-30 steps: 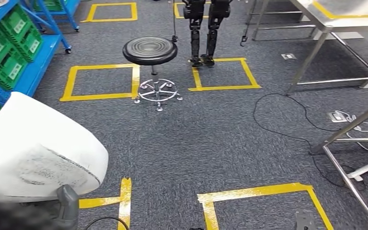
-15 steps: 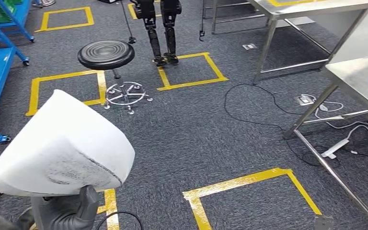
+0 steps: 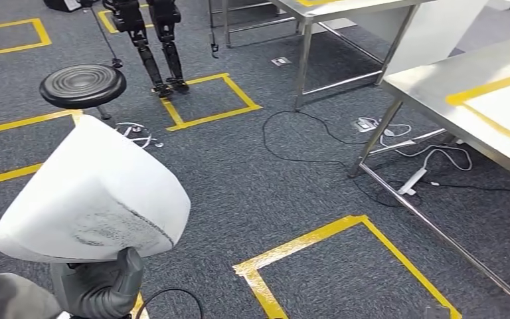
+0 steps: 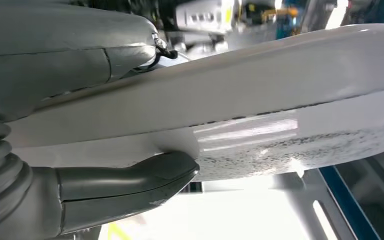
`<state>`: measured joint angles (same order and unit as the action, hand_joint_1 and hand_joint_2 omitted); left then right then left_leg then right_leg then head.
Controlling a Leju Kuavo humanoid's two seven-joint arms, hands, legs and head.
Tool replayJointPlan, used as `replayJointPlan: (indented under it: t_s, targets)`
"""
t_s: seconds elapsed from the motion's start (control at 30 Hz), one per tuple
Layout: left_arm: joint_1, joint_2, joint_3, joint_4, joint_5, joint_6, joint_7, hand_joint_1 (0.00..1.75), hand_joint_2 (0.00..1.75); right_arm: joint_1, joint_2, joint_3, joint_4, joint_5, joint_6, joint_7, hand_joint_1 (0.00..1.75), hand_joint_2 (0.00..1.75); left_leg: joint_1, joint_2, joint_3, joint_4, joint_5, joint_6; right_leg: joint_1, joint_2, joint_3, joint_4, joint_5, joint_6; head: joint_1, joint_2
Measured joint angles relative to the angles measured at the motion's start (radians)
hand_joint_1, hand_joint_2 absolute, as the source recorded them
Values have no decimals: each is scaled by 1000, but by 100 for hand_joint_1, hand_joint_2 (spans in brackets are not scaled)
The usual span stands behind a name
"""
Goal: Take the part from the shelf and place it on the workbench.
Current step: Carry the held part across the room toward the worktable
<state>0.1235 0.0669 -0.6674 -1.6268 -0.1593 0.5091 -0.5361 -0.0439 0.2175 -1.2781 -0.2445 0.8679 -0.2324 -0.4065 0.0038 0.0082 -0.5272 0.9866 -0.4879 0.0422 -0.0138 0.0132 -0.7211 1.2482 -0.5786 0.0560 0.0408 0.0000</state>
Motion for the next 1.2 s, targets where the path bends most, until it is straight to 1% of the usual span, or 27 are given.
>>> replayJointPlan:
  t_s: [0.03, 0.07, 0.1, 0.17, 0.2, 0.23, 0.33, 0.4, 0.47, 0.5, 0.53, 0.57, 0.6, 0.63, 0.7, 0.73, 0.77, 0.83, 0.87, 0.9, 0.97, 1.0, 1.03, 1.07, 1.1, 1.17, 1.2]
  targets:
    - [-1, -4, 3, 3, -2, -4, -3, 175, 175, 0, 0, -2, -2, 0, -2, -2, 0, 0, -1, 15, 0, 0, -1, 0, -1, -5, -15, 35, -8, 3, 1, 0]
    - [-2, -7, 6, 5, -9, -7, -4, 175, 175, 1, -1, -4, -4, -2, -4, -3, 0, 0, -1, 30, 1, 0, -2, 0, -1, -9, -11, 33, 3, 5, 1, 0]
    - [-3, -10, 8, 7, -20, -9, -1, 175, 175, 1, -2, -8, -5, -4, -5, -5, 0, 0, -1, 42, 2, 1, -3, -1, -2, -16, 17, -15, 32, 5, 2, 0]
    - [-4, -13, 15, 8, -54, -10, 11, 175, 175, -3, -4, -14, -6, -10, 0, -11, 0, 0, -3, 64, 6, 2, -7, -8, 0, -53, 105, -165, 89, 2, 2, 0]
    - [-4, -13, 19, 8, -69, -10, 19, 175, 175, -8, -4, -16, -6, -12, 6, -14, 0, 0, -5, 73, 7, 3, -10, -12, 2, -68, 137, -220, 103, -3, 2, 0]
    - [-2, -11, 24, 8, -81, -10, 26, 175, 175, -12, -5, -16, -6, -11, 13, -15, 0, 0, -7, 82, 9, 4, -12, -17, 4, -77, 155, -249, 108, -9, 1, 0]
    - [3, -7, 39, 5, -94, -6, 38, 175, 175, -18, -2, -16, 0, -1, 22, -7, 0, 0, -6, 99, 15, 7, -17, -33, 6, -53, 156, -256, 110, -29, 0, 0]
    - [8, -7, 45, 2, -98, -3, 38, 175, 175, -19, 2, -16, 3, 1, 20, 3, 0, 0, -2, 66, -1, 53, -53, -42, 2, -34, 158, -261, 115, -41, -3, 0]
    - [14, -6, 47, 0, -101, -1, 37, 175, 175, -22, 6, -16, 5, 0, 18, 11, 0, 0, 1, 21, -55, 179, -121, -47, 1, -12, 158, -261, 117, -48, -7, 0]
    - [17, -6, 48, 0, -101, 0, 37, 175, 175, -22, 7, -17, 6, 0, 17, 13, 0, 0, 1, 10, -88, 249, -148, -47, 2, 0, 158, -261, 118, -50, -8, 0]
    - [19, -6, 49, 0, -101, 0, 37, 175, 175, -22, 9, -17, 7, 0, 17, 14, 0, 0, 1, 5, -110, 294, -158, -47, 4, 14, 158, -260, 118, -51, -8, 0]
    - [19, -5, 49, 0, -101, 0, 37, 175, 175, -21, 10, -17, 8, 0, 17, 16, 0, 0, 1, 3, -118, 303, -147, -44, 5, 29, 158, -259, 118, -51, -8, 0]
    - [19, -6, 49, 0, -101, 0, 37, 175, 175, -21, 12, -17, 8, 0, 17, 17, 0, 0, 1, -2, -106, 270, -115, -41, 6, 44, 159, -257, 118, -51, -8, 0]
    - [19, -6, 49, 0, -101, 0, 37, 175, 175, -21, 13, -17, 9, 0, 17, 17, 0, 0, 1, -15, -79, 204, -71, -36, 5, 60, 159, -256, 117, -50, -8, 0]
    - [19, -6, 50, 0, -101, 0, 37, 175, 175, -22, 16, -17, 10, 0, 17, 17, 0, 0, 3, -71, -26, 71, -12, -27, 4, 88, 155, -251, 118, -46, -7, 0]
    - [19, -6, 50, 0, -101, 0, 37, 175, 175, -22, 18, -17, 11, 0, 17, 18, 0, 0, 3, -93, -13, 34, -1, -25, 2, 100, 149, -249, 120, -41, -7, 0]
    - [20, -6, 50, 1, -101, 0, 37, 175, 175, -22, 18, -17, 11, 0, 17, 18, 0, 0, 2, -104, -10, 22, -3, -24, -1, 111, 143, -248, 122, -35, -7, 0]
    - [18, -8, 51, 1, -101, 0, 36, 175, 175, -18, 20, -17, 12, 0, 17, 18, 0, 0, 0, -85, -8, 13, 2, -20, -6, 127, 131, -248, 126, -21, -8, 0]
    - [16, -10, 51, 0, -101, 0, 36, 175, 175, -17, 21, -17, 12, 0, 17, 18, 0, 0, 2, -71, -6, 6, 5, -15, -6, 110, 123, -240, 119, -17, -7, 0]
    - [15, -12, 52, 0, -101, 0, 36, 175, 175, -17, 21, -18, 12, 0, 17, 18, 0, 0, 4, -56, -3, -1, 9, -10, -4, 82, 108, -215, 101, -12, -5, 0]
    - [16, -15, 54, 0, -100, -3, 35, 175, 175, -20, 21, -18, 13, -3, 16, 19, 0, 0, 5, -23, -2, -8, 11, -3, -2, 15, 55, -108, 38, -4, -1, 0]
    - [16, -16, 54, 1, -98, -9, 33, 175, 175, -21, 21, -18, 13, -8, 13, 21, 0, 0, 5, -7, -2, -7, 11, -2, -3, 1, 23, -40, 6, 1, 0, 0]
    - [14, -17, 55, 2, -96, -20, 29, 175, 175, -21, 21, -20, 13, -17, 8, 23, 0, 0, 5, 9, -3, -7, 10, -2, -6, -4, -1, 12, -12, 6, 0, 0]
    - [9, -19, 55, 3, -93, -36, 24, 175, 175, -21, 21, -23, 13, -29, 2, 24, 0, 0, 5, 23, -3, -7, 9, -3, -8, -7, -8, 33, -12, 10, 1, 0]
    - [1, -23, 56, 6, -91, -58, 20, 175, 175, -20, 21, -30, 13, -44, -6, 24, 0, 0, 6, 36, -3, -6, 8, -4, -11, -13, 7, 10, 7, 14, 1, 0]
    - [-19, -37, 56, 16, -89, -100, 14, 175, 175, -19, 21, -44, 12, -70, -15, 17, 0, 0, 7, 58, 0, -2, 3, -12, -13, -46, 85, -127, 67, 18, 1, 0]
    - [-29, -46, 56, 23, -88, -115, 10, 175, 175, -21, 21, -50, 12, -78, -15, 10, 0, 0, 5, 68, 1, 2, -2, -18, -13, -67, 124, -194, 89, 14, 2, 0]
